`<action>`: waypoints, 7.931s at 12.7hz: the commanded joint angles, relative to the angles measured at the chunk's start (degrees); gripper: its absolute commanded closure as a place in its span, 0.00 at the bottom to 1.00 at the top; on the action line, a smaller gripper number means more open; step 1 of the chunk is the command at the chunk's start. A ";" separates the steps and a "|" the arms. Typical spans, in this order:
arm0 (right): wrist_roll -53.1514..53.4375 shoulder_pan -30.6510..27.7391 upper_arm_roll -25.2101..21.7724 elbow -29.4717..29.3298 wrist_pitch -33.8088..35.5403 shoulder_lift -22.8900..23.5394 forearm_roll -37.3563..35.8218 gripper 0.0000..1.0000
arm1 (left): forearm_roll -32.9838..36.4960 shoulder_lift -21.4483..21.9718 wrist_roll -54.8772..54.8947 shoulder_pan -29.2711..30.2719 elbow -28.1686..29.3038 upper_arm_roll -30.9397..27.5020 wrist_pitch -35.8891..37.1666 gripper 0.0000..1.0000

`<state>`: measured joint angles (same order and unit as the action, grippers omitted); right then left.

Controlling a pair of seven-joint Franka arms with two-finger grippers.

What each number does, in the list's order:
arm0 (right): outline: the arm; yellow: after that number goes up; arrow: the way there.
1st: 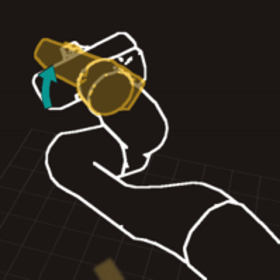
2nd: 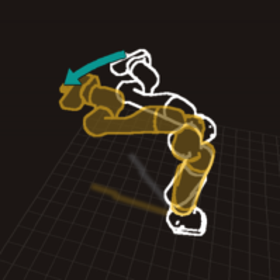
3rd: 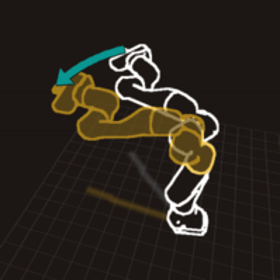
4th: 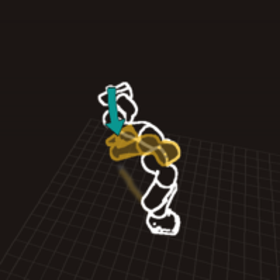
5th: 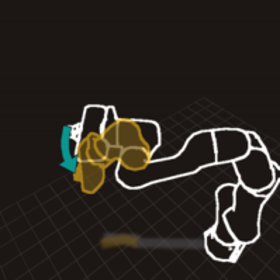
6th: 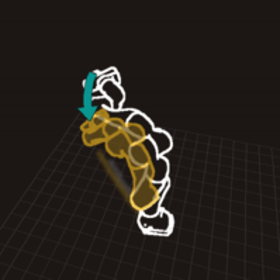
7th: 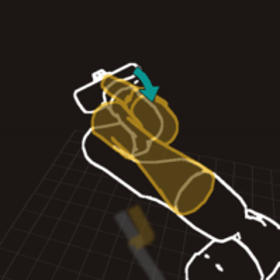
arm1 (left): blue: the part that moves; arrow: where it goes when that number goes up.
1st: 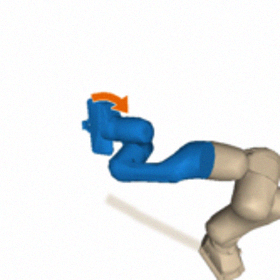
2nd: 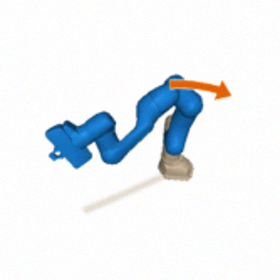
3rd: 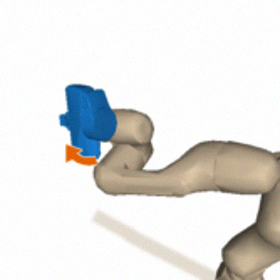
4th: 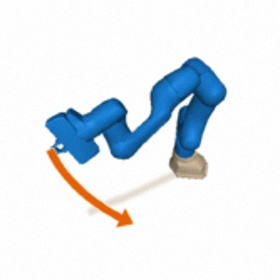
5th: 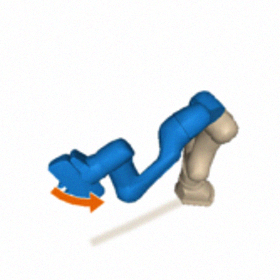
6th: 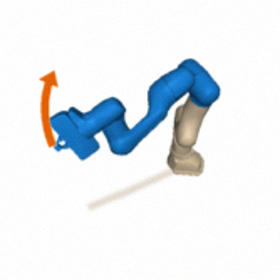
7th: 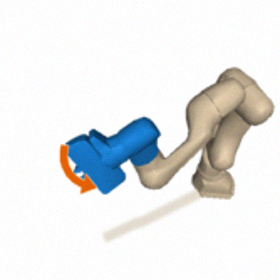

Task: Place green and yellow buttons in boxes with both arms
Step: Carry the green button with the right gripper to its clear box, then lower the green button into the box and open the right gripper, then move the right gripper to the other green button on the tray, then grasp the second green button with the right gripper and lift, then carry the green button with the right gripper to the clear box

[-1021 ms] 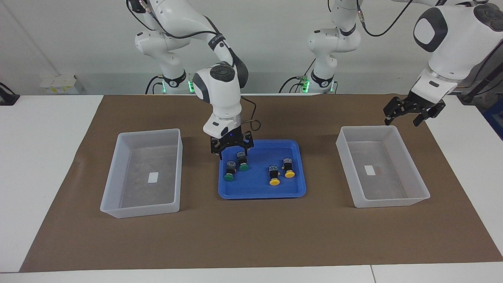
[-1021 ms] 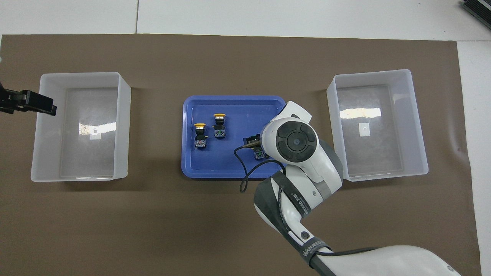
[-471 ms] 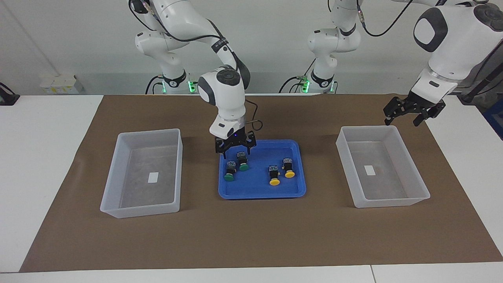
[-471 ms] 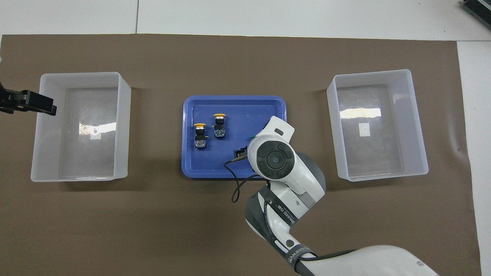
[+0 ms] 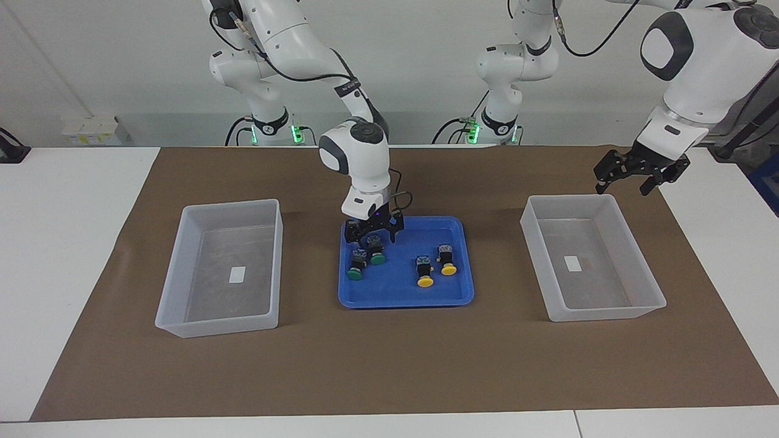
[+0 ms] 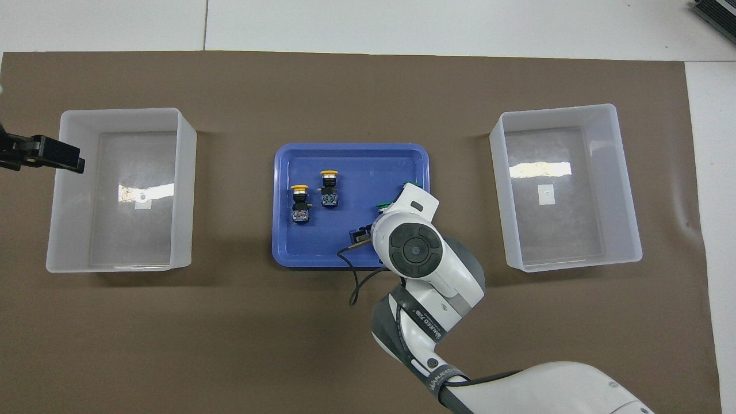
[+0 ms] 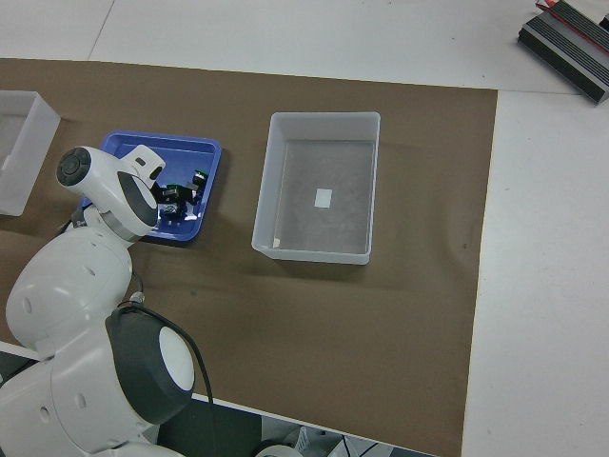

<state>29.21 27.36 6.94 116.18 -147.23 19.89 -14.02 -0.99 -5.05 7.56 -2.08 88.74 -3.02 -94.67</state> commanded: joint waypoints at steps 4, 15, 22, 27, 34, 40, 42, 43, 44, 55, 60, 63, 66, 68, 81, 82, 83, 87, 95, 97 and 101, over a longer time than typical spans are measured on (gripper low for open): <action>4.35 -0.03 0.00 0.97 -2.45 0.24 -2.07 0.74 | 0.82 1.71 0.09 -0.47 2.05 -0.32 -0.69 0.00; 4.10 -8.01 -0.09 0.01 5.19 -13.90 -0.75 1.00 | 0.73 1.71 0.09 -0.47 2.05 -0.32 -0.69 0.00; -6.68 -19.87 -0.09 -2.35 15.20 -17.17 -0.40 1.00 | 0.82 1.71 0.09 -0.47 2.05 -0.32 -0.69 0.00; -27.72 -30.78 -0.26 -5.61 15.15 -11.13 9.62 1.00 | 0.82 1.71 0.09 -0.47 2.05 -0.32 -0.69 0.00; -29.65 -32.20 -0.44 -12.29 13.82 -1.44 8.48 1.00 | 0.82 1.71 0.09 -0.47 1.96 -0.32 -0.69 0.00; -31.94 -33.87 -0.44 -14.32 13.81 2.34 8.39 1.00 | 0.82 1.71 0.09 -0.47 2.05 -0.32 -0.69 0.00; -32.20 -34.57 -0.44 -15.98 12.94 5.23 8.74 1.00 | 0.82 1.71 0.09 -0.47 2.05 -0.32 -0.69 0.00; -32.20 -34.57 -0.44 -16.77 12.07 6.64 8.83 1.00 | 0.82 1.71 0.09 -0.47 2.05 -0.32 -0.69 0.00; -32.20 -34.83 -0.44 -16.87 10.14 7.87 8.74 1.00 | 0.82 1.71 0.09 -0.47 2.05 -0.32 -0.69 0.00; -29.66 -31.24 0.09 -14.50 19.94 -3.70 9.36 0.00 | 0.82 1.71 0.09 -0.47 1.96 -0.32 -0.69 0.00; -15.09 -23.60 0.09 -14.49 21.56 -5.31 9.18 0.00 | 0.82 1.71 0.00 -0.47 2.05 -0.32 -0.69 0.00; -6.13 -17.80 0.00 -15.28 18.04 -3.55 8.22 0.00 | 0.73 1.71 0.09 -0.47 2.05 -0.32 -0.69 0.00; 3.19 -13.83 0.09 -18.62 15.67 0.23 4.11 0.00 | 0.82 1.71 0.00 -0.47 2.05 -0.32 -0.69 0.00; 7.50 -11.03 0.00 -18.80 15.05 1.46 3.65 0.00 | 0.73 1.71 0.00 -0.47 2.05 -0.32 -0.69 0.00; 27.47 -2.41 0.09 -17.14 13.90 8.41 -7.08 0.00 | 0.82 1.71 0.09 -0.47 2.05 -0.32 -0.69 0.00; 27.56 -1.88 0.00 -15.91 13.73 8.06 -7.08 0.00 | 0.82 1.71 0.09 -0.47 1.96 -0.32 -0.69 0.00; 27.56 -1.61 0.00 -14.86 13.64 7.54 -7.16 0.00 | 0.73 1.71 0.09 -0.47 2.05 -0.32 -0.69 0.00; 27.56 -1.52 0.00 -12.73 15.65 6.39 -10.59 0.00 | 0.82 1.71 0.09 -0.47 1.96 -0.32 -0.69 0.00; 26.78 -0.47 0.09 -13.53 14.96 6.56 -11.38 0.75 | 0.82 1.71 0.09 -0.47 2.05 -0.32 -0.69 0.00; 23.72 -0.29 0.09 -13.70 15.13 6.56 -11.38 1.00 | 0.82 1.71 0.09 -0.47 2.05 -0.32 -0.69 0.00; 18.69 -1.08 0.26 -15.02 16.45 4.11 -10.51 1.00 | 0.82 1.71 0.09 -0.47 2.05 -0.32 -0.69 0.00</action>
<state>49.64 27.15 6.93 100.80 -131.04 26.34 -24.09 -0.99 -5.05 7.56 -2.08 88.75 -3.02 -94.67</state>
